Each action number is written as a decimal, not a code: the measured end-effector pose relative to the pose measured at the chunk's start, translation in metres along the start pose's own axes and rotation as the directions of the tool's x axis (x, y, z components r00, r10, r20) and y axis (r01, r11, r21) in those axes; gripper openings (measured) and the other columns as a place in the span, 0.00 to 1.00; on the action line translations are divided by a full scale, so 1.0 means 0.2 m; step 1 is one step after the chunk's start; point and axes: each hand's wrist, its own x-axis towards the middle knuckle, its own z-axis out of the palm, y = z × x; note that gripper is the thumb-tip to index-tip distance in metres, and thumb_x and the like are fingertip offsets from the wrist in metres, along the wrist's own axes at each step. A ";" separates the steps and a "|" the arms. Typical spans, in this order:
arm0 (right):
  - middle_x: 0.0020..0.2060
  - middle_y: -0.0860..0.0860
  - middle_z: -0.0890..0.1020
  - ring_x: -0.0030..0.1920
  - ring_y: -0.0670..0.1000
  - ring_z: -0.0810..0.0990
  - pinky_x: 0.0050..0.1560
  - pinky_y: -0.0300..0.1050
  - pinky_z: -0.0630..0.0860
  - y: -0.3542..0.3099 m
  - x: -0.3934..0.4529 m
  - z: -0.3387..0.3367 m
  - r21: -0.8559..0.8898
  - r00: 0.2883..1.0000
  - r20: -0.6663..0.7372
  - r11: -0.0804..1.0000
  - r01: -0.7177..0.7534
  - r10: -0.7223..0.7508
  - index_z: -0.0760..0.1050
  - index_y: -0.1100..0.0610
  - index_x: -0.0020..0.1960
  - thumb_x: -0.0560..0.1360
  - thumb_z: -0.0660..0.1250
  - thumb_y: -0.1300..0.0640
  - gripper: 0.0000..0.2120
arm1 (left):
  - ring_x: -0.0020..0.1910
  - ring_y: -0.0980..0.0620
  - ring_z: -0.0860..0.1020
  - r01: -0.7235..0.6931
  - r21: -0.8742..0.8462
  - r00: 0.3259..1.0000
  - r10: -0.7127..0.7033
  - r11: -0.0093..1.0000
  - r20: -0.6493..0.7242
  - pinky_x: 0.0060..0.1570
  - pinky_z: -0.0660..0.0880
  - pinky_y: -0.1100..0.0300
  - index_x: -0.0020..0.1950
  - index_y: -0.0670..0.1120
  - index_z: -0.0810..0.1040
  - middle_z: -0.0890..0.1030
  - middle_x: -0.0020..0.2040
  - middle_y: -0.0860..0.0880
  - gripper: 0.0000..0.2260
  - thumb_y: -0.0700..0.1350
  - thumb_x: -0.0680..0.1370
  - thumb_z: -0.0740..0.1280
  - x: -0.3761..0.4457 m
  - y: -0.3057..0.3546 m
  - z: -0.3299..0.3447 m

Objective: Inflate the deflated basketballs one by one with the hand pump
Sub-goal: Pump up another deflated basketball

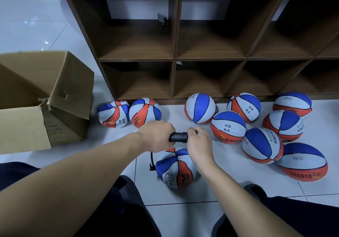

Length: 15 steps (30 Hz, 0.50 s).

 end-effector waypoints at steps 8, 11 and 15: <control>0.28 0.49 0.67 0.35 0.53 0.64 0.36 0.50 0.61 -0.04 0.12 -0.15 -0.052 0.998 -0.054 0.998 0.025 -0.028 0.63 0.55 0.34 0.81 0.63 0.59 0.17 | 0.35 0.49 0.79 0.058 -0.075 0.998 -0.059 0.995 -0.007 0.37 0.79 0.51 0.41 0.51 0.79 0.79 0.34 0.51 0.11 0.55 0.79 0.68 -0.03 -0.14 0.00; 0.25 0.43 0.63 0.35 0.53 0.61 0.36 0.48 0.59 -0.01 0.18 -0.24 0.006 0.994 -0.099 0.999 -0.049 0.049 0.61 0.53 0.33 0.80 0.64 0.60 0.19 | 0.37 0.48 0.80 0.092 -0.096 0.995 -0.089 0.991 0.032 0.40 0.80 0.51 0.44 0.51 0.80 0.80 0.35 0.51 0.10 0.56 0.80 0.69 -0.05 -0.21 0.00; 0.23 0.42 0.61 0.36 0.54 0.61 0.36 0.50 0.59 0.02 0.19 -0.26 0.066 0.986 -0.127 0.992 -0.104 0.112 0.60 0.52 0.33 0.79 0.63 0.59 0.19 | 0.36 0.47 0.81 0.082 -0.086 0.996 -0.079 0.993 0.039 0.39 0.79 0.51 0.43 0.51 0.80 0.80 0.35 0.50 0.11 0.56 0.80 0.69 -0.05 -0.18 0.00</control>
